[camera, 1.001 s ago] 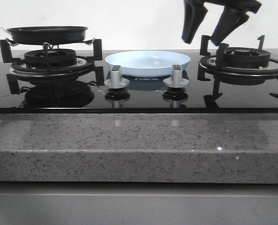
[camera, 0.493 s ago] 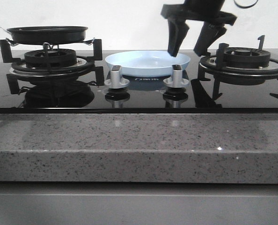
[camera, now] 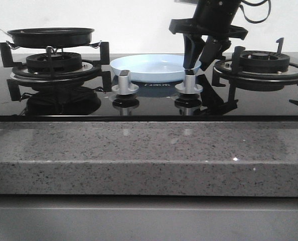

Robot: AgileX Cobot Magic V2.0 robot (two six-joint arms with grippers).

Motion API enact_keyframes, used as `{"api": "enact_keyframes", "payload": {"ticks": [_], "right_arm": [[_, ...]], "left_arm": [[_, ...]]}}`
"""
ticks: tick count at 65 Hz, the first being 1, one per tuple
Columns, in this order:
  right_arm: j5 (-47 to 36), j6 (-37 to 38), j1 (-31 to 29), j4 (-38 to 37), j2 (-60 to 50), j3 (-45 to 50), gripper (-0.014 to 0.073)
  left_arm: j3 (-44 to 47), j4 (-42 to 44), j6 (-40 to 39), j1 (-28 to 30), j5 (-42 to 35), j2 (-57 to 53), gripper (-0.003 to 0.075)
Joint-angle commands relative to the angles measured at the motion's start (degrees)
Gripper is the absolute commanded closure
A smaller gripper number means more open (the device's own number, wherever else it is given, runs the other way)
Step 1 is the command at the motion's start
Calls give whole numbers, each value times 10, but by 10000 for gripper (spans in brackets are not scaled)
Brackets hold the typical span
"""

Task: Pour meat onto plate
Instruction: 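Lower the right gripper and grasp the rim of the light blue plate, then lift the light blue plate with the right gripper and hold it up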

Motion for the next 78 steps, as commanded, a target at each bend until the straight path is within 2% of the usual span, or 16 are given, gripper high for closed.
{"api": "enact_keyframes", "payload": {"ticks": [1, 8, 19, 26, 46, 62, 68, 78], "right_arm": [[-21, -5, -1, 13, -29, -19, 342], [-21, -5, -1, 17, -26, -19, 417], [-23, -1, -1, 19, -26, -19, 599], [-26, 17, -1, 19, -27, -19, 654], [-24, 60, -10, 24, -64, -22, 659], [0, 70, -28, 50, -140, -17, 659], [-6, 70, -29, 82, -179, 17, 659], [-79, 70, -29, 113, -249, 147, 664]], "left_arm": [[-20, -2, -3, -4, -41, 3, 249], [-20, -2, -3, -4, -41, 3, 249], [-20, -2, -3, -4, -41, 3, 249], [-20, -2, -3, -4, -41, 3, 249], [-20, -2, -3, -4, -41, 3, 249], [-20, -2, -3, -4, -41, 3, 249], [-20, -2, -3, -4, -41, 3, 249], [-20, -2, -3, -4, -41, 3, 249]]}}
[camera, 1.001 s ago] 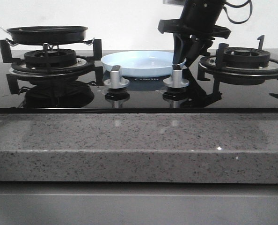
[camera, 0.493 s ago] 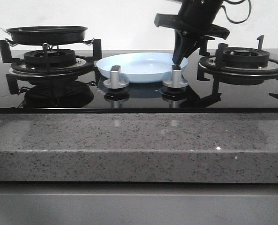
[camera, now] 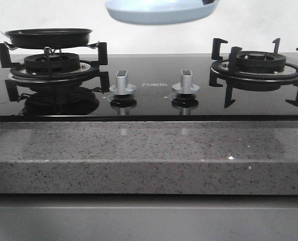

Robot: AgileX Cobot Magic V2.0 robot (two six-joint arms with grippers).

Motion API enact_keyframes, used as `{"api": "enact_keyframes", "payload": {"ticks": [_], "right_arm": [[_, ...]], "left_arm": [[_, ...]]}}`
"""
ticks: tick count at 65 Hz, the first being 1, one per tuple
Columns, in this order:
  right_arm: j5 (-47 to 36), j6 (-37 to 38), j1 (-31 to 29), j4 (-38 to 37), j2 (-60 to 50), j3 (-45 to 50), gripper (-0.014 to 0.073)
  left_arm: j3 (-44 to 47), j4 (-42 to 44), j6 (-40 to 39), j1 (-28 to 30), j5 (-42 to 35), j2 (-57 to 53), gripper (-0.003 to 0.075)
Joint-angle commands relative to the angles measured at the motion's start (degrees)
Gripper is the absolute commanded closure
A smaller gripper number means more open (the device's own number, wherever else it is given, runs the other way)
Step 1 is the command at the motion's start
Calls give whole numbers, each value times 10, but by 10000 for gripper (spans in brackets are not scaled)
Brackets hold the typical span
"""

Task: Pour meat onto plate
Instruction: 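Lift the light blue plate with the right gripper and hold it up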

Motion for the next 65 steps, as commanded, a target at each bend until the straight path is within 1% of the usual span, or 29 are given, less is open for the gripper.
{"api": "enact_keyframes", "payload": {"ticks": [1, 9, 16, 20, 25, 37, 42, 58, 65], "right_arm": [[-67, 0, -1, 33, -74, 65, 664], [-147, 0, -1, 43, -134, 198, 664], [-204, 0, -1, 67, -175, 288, 664], [-231, 0, -1, 79, -192, 324, 664], [-241, 0, -1, 86, -203, 359, 664], [-170, 0, -1, 86, -204, 380, 664], [-155, 0, -1, 86, -204, 380, 664], [-174, 0, -1, 86, -206, 378, 664], [-180, -18, -1, 85, -215, 378, 664]], "left_arm": [[-20, -2, -3, -4, -41, 3, 249], [-20, -2, -3, -4, -41, 3, 249], [-20, -2, -3, -4, -41, 3, 249], [-20, -2, -3, -4, -41, 3, 249], [-20, -2, -3, -4, -41, 3, 249], [-20, -2, -3, -4, -41, 3, 249], [-20, -2, -3, -4, -41, 3, 249], [-20, -2, -3, -4, -41, 3, 249], [-20, -2, -3, -4, -41, 3, 249]]}}
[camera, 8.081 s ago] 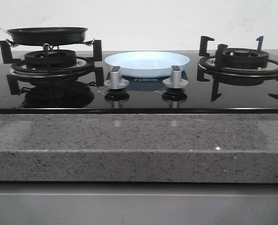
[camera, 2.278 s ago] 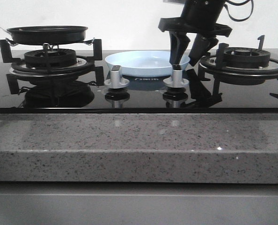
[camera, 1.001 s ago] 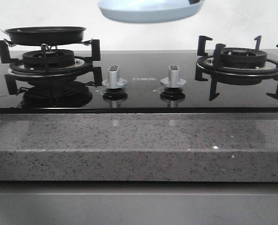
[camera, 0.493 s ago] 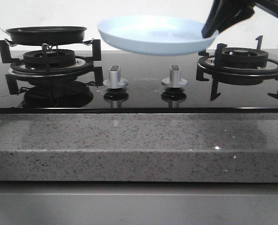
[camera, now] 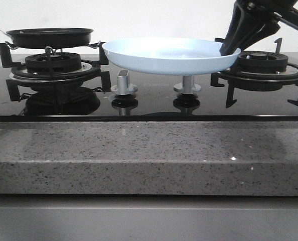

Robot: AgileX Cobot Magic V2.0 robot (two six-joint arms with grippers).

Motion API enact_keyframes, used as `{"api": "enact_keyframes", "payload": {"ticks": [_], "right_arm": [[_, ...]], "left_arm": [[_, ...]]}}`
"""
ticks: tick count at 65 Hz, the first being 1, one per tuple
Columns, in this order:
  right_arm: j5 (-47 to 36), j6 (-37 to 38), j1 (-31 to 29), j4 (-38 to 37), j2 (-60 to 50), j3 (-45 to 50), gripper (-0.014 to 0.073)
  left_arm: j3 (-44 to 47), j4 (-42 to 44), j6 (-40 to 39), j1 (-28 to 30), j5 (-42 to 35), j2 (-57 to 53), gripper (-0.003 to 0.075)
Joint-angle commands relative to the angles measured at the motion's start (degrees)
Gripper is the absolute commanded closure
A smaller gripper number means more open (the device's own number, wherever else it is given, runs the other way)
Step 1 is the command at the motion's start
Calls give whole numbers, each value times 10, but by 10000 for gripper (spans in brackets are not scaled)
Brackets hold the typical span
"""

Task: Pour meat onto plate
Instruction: 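Lift the light blue plate with the right gripper and hold it up, then grasp the pale green handle of the black frying pan with the left gripper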

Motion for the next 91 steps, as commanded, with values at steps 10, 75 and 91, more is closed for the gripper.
{"api": "enact_keyframes", "payload": {"ticks": [10, 75, 91], "right_arm": [[-35, -36, -1, 19, -67, -17, 664], [-27, -36, -1, 19, -82, -17, 664], [-27, -36, -1, 19, -82, -17, 664]], "left_arm": [[-20, -2, -3, -4, -41, 3, 249], [-20, -27, -3, -4, -52, 3, 249], [-20, -71, -1, -4, -86, 3, 249]]}}
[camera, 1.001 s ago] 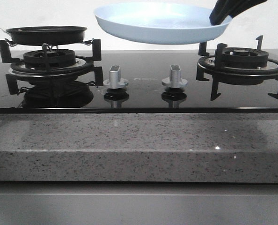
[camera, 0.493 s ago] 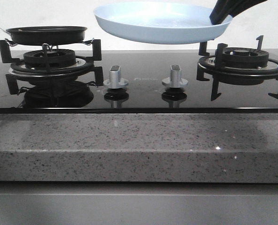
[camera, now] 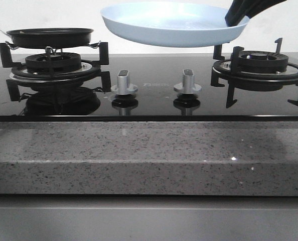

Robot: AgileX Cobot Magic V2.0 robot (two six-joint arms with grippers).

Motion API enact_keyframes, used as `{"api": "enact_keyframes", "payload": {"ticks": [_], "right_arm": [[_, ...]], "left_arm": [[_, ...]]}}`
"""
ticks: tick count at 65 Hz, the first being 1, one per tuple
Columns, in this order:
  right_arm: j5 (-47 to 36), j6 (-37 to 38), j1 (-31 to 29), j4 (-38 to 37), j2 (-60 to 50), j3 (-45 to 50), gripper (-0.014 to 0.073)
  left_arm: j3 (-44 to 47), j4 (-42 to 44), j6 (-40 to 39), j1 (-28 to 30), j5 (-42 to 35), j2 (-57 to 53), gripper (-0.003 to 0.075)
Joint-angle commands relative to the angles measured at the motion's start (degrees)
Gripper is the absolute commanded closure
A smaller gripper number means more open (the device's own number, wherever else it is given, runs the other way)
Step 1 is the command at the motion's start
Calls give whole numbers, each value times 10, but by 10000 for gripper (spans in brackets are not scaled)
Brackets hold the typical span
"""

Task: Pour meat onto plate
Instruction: 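Grasp the pale green handle of the black frying pan with the left gripper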

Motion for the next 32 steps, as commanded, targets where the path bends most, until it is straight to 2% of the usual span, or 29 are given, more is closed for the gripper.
{"api": "enact_keyframes", "payload": {"ticks": [1, 11, 21, 32], "right_arm": [[-21, -6, -1, 19, -25, -17, 664], [-21, -6, -1, 19, -25, -17, 664], [-21, -6, -1, 19, -25, -17, 664], [-21, -6, -1, 19, -25, -17, 664]], "left_arm": [[-20, -31, 2, -4, -53, 3, 249], [-29, 12, 14, -3, -51, 18, 249], [-76, 15, 14, 0, -23, 81, 249], [-127, -11, 24, 68, -11, 163, 249]]}}
